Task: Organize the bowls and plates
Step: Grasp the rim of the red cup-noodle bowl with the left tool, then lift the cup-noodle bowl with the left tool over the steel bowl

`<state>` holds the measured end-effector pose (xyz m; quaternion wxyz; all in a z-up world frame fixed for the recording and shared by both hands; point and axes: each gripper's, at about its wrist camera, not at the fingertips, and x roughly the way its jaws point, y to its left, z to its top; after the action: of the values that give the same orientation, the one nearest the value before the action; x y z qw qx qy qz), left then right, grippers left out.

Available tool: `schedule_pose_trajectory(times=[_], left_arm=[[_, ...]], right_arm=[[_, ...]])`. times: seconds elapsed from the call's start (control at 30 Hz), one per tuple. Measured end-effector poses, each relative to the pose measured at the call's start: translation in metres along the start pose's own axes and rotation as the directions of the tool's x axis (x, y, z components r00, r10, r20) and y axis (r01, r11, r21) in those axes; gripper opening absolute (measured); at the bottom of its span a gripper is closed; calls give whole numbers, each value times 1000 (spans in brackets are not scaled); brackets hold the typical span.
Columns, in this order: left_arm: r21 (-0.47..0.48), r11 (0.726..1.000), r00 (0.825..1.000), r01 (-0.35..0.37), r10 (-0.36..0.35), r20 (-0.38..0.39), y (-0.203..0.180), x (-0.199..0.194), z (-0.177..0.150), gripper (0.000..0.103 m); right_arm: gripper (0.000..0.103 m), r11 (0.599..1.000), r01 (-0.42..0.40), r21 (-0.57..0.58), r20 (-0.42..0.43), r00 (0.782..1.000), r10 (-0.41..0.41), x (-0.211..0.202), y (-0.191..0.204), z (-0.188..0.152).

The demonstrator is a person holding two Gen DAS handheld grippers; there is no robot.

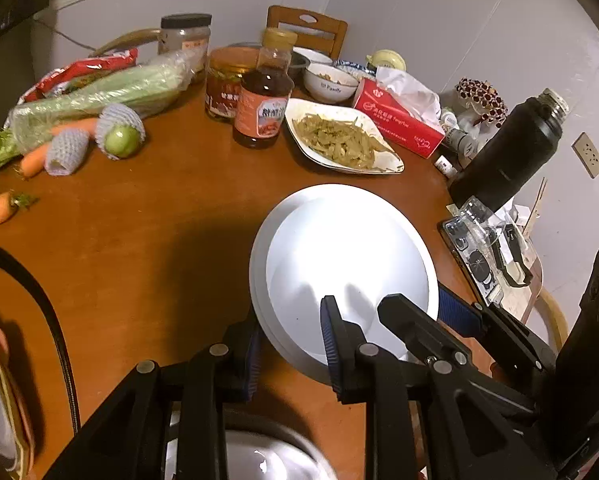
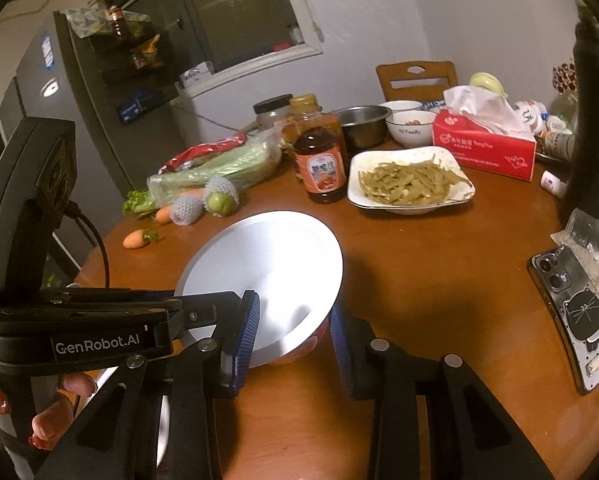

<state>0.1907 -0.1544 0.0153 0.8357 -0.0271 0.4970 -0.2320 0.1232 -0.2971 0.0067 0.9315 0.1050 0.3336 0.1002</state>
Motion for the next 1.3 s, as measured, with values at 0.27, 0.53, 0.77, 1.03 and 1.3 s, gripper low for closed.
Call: schedule_pose_trajectory(times=[0.27,0.53,0.77,1.03,1.3], left_arm=[[4,1000,999,-8,8,54,7,-33,-13,26],[-1,1000,995,-25,25,101,19,-68,-32,26],[-1,999,990,-35,35,138,24,-94,-52,26],[-4,999,986,-46,46,162,26,-115,-72,27],[-17,999,983,-39,42,177,26,-125,-88,27]], right_arm=[[38,999,-11,-39,27,1000,12,-17,28,0],[38,996,-32,-81,54,998,36,-34,61,-6],[38,993,-39,-113,72,996,47,-50,83,-13],[38,988,-43,-146,79,995,55,-69,105,-25],[38,983,-45,-176,68,996,58,-82,116,-36]])
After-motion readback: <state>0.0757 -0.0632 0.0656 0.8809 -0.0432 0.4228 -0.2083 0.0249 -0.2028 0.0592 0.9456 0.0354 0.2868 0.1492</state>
